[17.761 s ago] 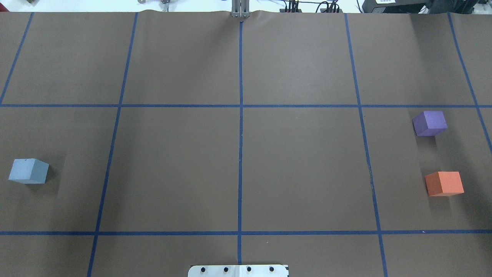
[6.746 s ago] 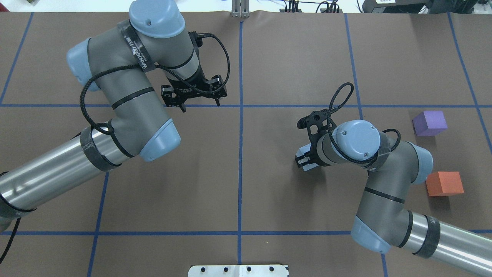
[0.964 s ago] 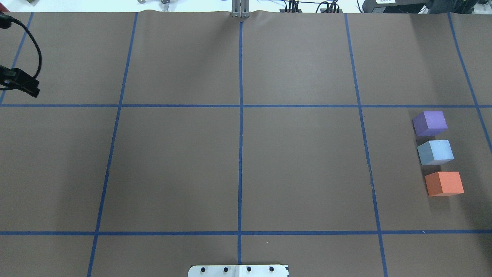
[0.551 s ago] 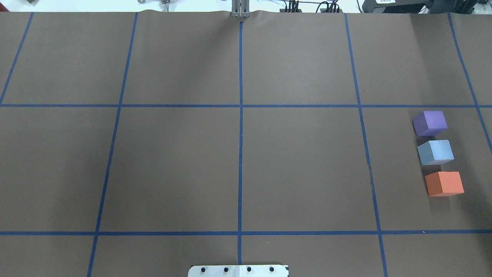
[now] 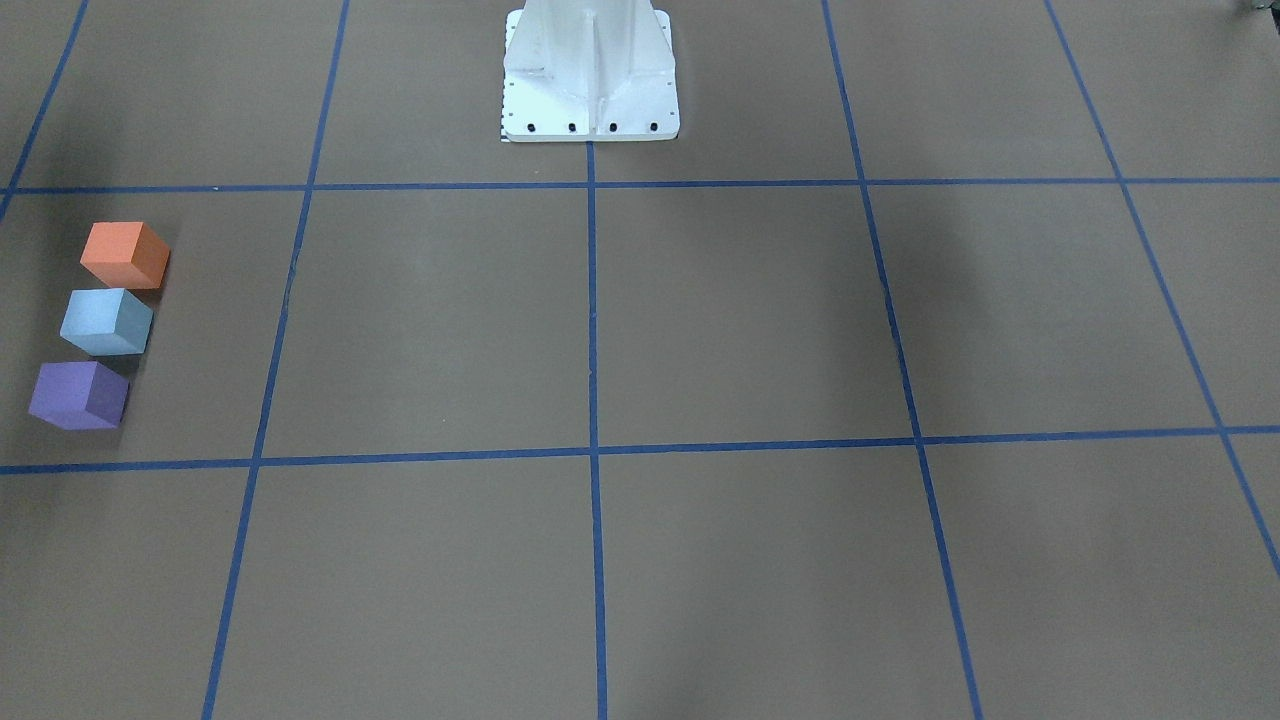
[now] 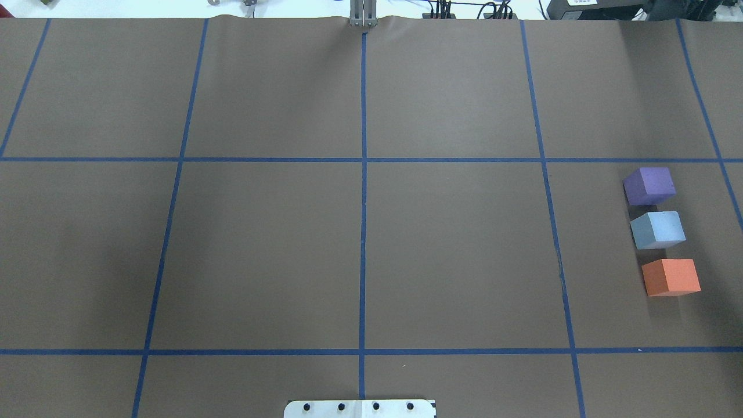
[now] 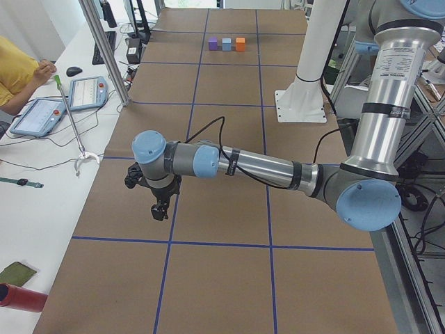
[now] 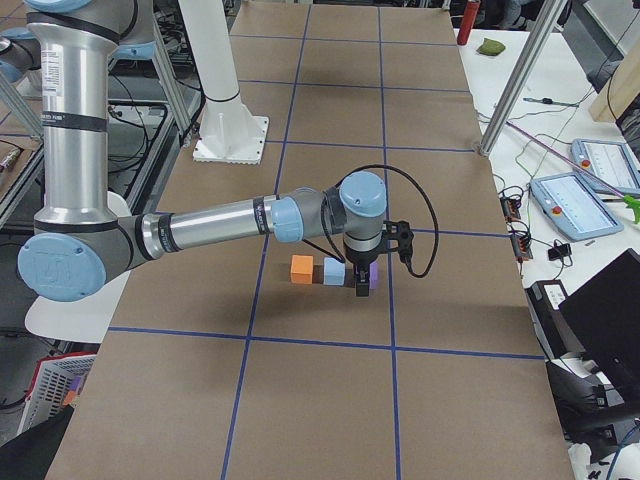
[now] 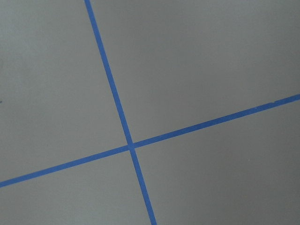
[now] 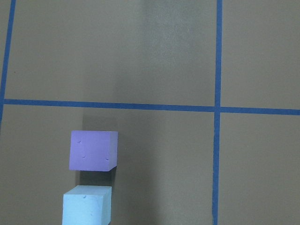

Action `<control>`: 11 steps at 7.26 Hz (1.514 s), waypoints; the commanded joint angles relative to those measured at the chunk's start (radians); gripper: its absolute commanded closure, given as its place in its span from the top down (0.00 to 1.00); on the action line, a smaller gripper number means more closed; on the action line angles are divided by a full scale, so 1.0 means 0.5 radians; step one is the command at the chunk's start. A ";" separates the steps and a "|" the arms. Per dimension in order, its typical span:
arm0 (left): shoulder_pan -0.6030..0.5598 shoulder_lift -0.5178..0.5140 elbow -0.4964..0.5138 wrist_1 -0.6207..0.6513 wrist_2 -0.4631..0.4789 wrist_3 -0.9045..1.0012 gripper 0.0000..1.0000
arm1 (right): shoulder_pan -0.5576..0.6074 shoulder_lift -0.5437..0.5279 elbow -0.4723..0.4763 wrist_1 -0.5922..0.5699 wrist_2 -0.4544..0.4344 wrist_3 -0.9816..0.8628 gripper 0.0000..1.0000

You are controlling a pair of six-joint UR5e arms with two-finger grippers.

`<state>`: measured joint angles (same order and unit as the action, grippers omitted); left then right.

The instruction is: Place blue block between orange and purple blocks

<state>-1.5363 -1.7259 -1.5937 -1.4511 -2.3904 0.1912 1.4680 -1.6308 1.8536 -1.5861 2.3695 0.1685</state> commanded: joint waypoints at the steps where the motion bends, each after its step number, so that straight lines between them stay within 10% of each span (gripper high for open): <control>1: -0.011 0.074 -0.034 -0.006 -0.012 -0.005 1.00 | -0.043 -0.015 0.005 -0.009 -0.011 -0.003 1.00; 11: -0.011 0.295 -0.166 -0.071 0.068 -0.014 1.00 | -0.058 -0.024 -0.035 0.009 0.013 0.007 1.00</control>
<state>-1.5409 -1.5987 -1.6593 -1.4851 -2.3657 0.1844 1.4400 -1.6411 1.8385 -1.5823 2.3720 0.1692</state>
